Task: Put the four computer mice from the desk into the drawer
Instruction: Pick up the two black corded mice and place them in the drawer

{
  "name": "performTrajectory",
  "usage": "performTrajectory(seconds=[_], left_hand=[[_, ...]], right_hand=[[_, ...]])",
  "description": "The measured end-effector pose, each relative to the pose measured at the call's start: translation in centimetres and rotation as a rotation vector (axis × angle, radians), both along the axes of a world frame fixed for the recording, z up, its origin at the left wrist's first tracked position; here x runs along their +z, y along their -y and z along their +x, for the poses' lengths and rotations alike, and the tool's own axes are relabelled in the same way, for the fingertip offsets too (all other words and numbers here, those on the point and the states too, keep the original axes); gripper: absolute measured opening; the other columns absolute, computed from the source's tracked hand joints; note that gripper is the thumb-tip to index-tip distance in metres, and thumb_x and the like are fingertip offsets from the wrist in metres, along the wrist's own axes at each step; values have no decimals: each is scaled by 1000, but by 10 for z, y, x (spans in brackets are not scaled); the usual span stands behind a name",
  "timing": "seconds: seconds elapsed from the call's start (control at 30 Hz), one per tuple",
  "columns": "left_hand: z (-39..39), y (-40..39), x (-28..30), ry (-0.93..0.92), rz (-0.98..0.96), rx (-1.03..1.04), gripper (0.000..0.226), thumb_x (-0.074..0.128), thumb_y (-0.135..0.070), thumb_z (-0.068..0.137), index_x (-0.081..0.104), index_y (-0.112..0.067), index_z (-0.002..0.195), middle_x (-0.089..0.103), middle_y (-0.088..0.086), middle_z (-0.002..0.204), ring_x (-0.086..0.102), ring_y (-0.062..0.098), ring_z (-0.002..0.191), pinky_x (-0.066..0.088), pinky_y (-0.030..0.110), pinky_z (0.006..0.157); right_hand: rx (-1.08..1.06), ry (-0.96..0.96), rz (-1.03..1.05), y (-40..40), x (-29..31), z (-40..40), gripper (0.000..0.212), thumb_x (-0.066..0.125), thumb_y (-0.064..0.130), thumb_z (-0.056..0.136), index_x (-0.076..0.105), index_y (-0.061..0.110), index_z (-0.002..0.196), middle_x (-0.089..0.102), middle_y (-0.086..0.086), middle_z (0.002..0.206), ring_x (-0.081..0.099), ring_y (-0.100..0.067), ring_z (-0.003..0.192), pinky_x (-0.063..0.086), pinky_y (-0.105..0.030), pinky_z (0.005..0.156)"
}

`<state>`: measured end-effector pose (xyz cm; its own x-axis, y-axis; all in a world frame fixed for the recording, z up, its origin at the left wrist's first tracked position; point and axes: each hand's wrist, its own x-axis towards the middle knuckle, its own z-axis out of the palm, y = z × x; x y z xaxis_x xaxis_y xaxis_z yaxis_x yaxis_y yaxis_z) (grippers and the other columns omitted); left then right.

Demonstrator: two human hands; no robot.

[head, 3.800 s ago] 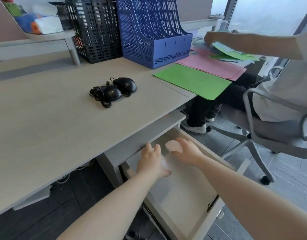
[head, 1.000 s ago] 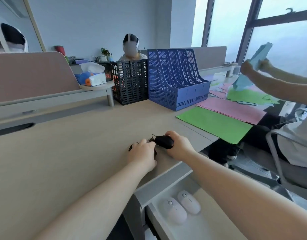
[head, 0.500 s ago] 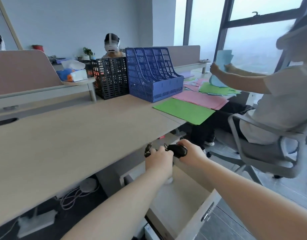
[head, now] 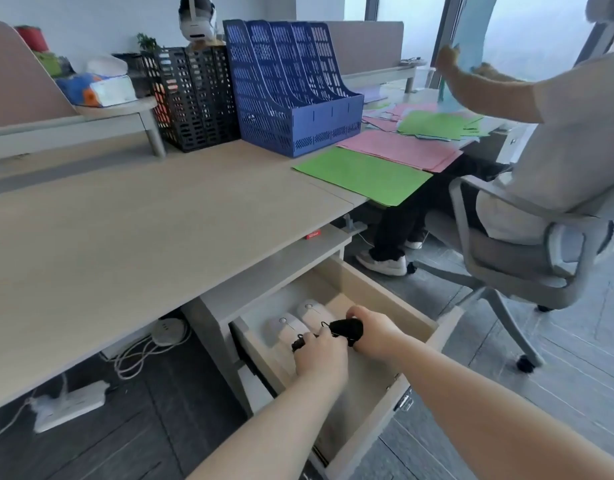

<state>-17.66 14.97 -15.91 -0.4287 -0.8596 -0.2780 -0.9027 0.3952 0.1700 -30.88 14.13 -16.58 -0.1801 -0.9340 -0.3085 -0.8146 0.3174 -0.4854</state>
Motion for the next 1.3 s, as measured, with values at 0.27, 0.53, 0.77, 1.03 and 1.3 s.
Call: performTrajectory(seconds=[0.27, 0.53, 0.77, 1.03, 1.3], left_hand=[[5, 17, -26, 59, 9, -17, 38, 55, -7, 85, 53, -17, 122, 42, 10, 133, 38, 37, 124, 44, 45, 96], [4, 10, -45, 37, 80, -22, 38, 58, -15, 86, 55, -18, 124, 26, 5, 144, 24, 37, 129, 45, 45, 99], [4, 16, -52, 2, 96, -28, 41, 55, -17, 84, 49, -16, 125, 24, 8, 146, 28, 37, 126, 43, 44, 103], [-5, 13, -56, -13, 100, 61, 41, 54, -16, 87, 46, -17, 127, 31, 9, 140, 30, 33, 128, 50, 48, 94], [1, 18, -49, 30, 74, 56, 72, 68, -47, 79, 35, -22, 138, 36, 5, 136, 35, 26, 128, 49, 44, 90]], right_hand=[[46, -15, 87, 9, -34, 4, 48, 58, 18, 80, 44, 14, 125, 58, -21, 117, 57, -36, 107, 45, -33, 81], [78, -93, 218, 10, -43, 10, 71, 63, 23, 76, 30, 33, 138, 36, -15, 126, 47, -39, 116, 46, -45, 100], [77, -93, 252, 12, -47, 6, 74, 63, 31, 77, 26, 38, 141, 40, -15, 127, 47, -41, 120, 44, -48, 102], [84, -207, 280, 14, -51, 0, 74, 61, 25, 80, 24, 44, 141, 42, -10, 126, 52, -37, 115, 49, -47, 96], [34, -177, 292, 12, -48, -1, 92, 65, 36, 79, 7, 33, 151, 43, -16, 139, 50, -35, 124, 45, -42, 100]])
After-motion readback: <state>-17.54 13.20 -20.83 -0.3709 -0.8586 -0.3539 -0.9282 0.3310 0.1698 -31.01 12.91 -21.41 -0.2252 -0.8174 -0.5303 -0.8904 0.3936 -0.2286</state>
